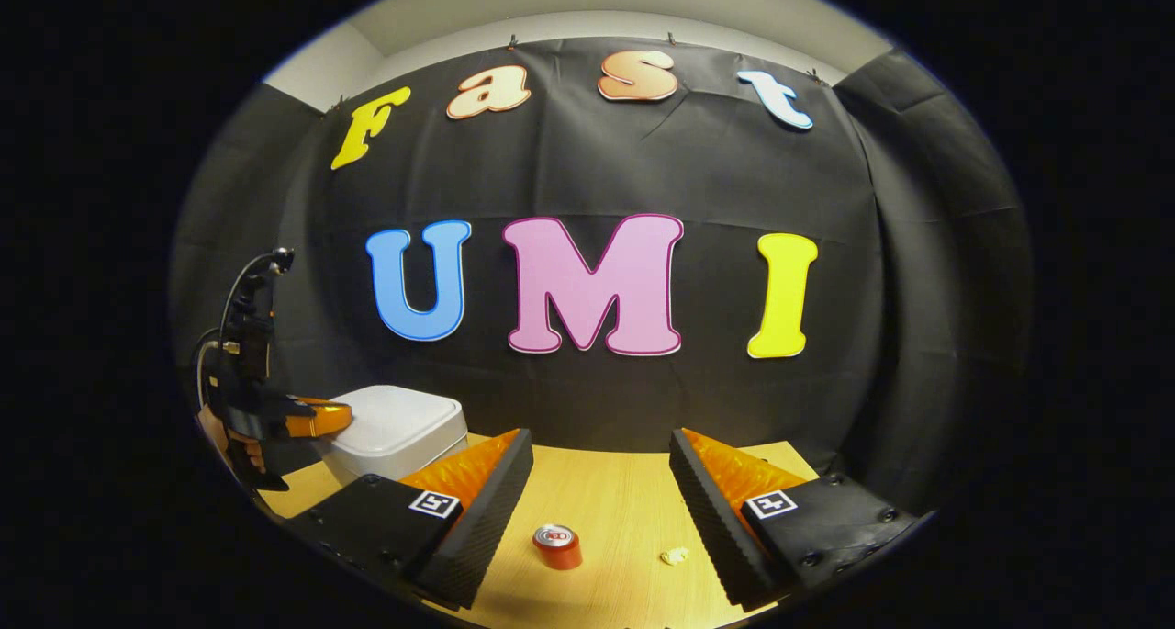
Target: Press the lid of the desktop garbage bin to open it, pick up the crumpled paper on the desktop and throw it into the bin, then pick up the pop can on the desktop and drop it into the bin, and finally close the garbage bin lid.
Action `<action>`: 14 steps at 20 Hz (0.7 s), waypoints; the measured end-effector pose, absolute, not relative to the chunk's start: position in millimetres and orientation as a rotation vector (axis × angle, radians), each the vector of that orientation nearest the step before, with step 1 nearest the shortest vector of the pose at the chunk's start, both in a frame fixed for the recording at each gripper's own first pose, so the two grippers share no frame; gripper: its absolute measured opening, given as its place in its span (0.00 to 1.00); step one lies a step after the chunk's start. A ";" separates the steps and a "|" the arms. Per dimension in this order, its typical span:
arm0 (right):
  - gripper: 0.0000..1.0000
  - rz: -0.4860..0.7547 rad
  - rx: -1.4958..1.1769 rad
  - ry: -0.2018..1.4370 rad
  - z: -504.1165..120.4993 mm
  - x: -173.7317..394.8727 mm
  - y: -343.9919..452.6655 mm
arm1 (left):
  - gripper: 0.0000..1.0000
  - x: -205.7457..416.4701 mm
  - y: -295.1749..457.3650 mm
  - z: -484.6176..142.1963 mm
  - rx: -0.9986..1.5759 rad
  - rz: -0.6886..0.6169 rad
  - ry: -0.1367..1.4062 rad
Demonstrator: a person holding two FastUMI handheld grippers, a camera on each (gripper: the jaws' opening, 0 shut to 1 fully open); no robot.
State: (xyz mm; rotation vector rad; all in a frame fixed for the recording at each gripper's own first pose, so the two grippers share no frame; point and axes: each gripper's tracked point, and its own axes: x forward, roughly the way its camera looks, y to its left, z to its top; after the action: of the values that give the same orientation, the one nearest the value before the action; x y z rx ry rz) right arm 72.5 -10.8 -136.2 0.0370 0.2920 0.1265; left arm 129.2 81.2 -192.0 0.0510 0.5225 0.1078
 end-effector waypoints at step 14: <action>0.96 0.051 -0.017 0.273 -112.5 45.1 -17.5 | 0.06 124.2 38.1 -48.1 -0.031 0.092 0.224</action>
State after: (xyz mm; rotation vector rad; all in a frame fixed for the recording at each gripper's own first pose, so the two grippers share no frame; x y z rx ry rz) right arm 45.1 -17.5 -112.5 -0.0173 0.2733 0.0515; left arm 124.2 38.1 -48.1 -0.0310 0.2238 0.0916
